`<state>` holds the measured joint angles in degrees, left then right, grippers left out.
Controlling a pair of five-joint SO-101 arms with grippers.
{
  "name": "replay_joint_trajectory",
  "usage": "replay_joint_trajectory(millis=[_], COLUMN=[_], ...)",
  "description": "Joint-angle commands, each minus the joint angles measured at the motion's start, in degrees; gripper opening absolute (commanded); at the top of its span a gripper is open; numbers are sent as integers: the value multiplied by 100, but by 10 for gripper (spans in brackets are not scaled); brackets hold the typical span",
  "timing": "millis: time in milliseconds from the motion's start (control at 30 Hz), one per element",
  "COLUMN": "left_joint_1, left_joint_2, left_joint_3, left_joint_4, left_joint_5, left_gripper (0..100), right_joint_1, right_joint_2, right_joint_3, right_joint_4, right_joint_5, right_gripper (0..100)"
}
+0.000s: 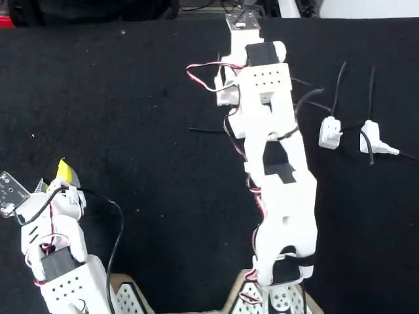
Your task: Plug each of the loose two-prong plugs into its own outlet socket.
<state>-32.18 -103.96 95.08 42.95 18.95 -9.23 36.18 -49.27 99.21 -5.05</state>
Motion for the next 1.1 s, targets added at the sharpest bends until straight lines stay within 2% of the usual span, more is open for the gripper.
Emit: replay_joint_trajectory(millis=[0,133,467,567,700,800,867,967,1067], left_joint_1=[66,66,66,66,66,66,66,66,127], left_joint_2=[-44,-44,-44,-44,-44,-44,-44,-44,-44], left_joint_3=[-207,-207,-127,-92,-119,-136,-145,-277,-523], left_joint_4=[-114,-114,-105,-123,-79,-79,-79,-70,-26], left_joint_5=[26,18,18,18,18,18,18,9,0], left_gripper=[195,195,195,195,195,185,132,21,39], right_joint_1=[123,255,378,404,651,800,782,774,774], right_joint_2=[-901,-1991,-5402,-6114,-6985,-7697,-8189,-8822,-9385], right_joint_3=[470,1754,7116,8330,9420,9947,10290,10941,11538], right_joint_4=[158,-193,-3631,-4290,-4492,-4721,-4932,-5152,-5380], right_joint_5=[-44,-35,-26,0,141,158,220,220,220], right_gripper=[234,234,230,230,218,85,6,66,77])
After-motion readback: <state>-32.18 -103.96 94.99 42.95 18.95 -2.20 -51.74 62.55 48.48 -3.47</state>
